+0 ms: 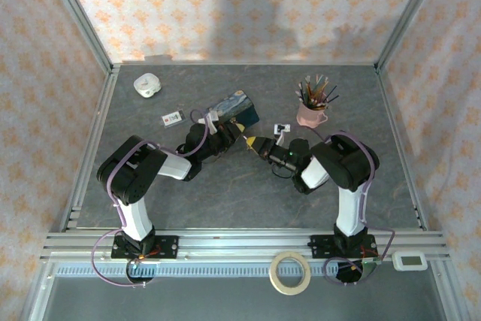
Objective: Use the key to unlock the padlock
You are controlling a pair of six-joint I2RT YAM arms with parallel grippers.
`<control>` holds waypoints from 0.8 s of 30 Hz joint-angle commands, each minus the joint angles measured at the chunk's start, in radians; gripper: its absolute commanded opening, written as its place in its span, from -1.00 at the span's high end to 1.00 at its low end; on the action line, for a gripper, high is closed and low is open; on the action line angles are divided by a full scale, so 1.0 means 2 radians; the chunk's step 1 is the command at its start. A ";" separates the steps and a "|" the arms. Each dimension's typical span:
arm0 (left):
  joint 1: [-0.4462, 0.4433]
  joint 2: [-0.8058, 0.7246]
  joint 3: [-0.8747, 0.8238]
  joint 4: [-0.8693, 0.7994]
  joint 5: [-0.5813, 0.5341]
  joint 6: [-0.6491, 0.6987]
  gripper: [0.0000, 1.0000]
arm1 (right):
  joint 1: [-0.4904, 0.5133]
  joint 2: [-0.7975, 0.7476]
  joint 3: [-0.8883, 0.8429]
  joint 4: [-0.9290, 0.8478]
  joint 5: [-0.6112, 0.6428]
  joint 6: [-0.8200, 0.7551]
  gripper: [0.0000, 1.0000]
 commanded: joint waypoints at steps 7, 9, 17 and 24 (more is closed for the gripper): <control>-0.028 -0.015 -0.012 0.068 0.055 0.016 1.00 | -0.008 0.032 0.040 0.116 -0.003 0.082 1.00; -0.028 -0.013 -0.018 0.087 0.062 0.011 1.00 | -0.011 0.029 0.047 0.105 -0.009 0.091 1.00; -0.028 -0.004 -0.021 0.118 0.081 0.008 1.00 | -0.015 0.013 0.060 0.079 -0.031 0.125 1.00; -0.028 -0.009 -0.014 0.075 0.065 0.016 1.00 | -0.017 0.001 0.064 0.070 -0.044 0.122 1.00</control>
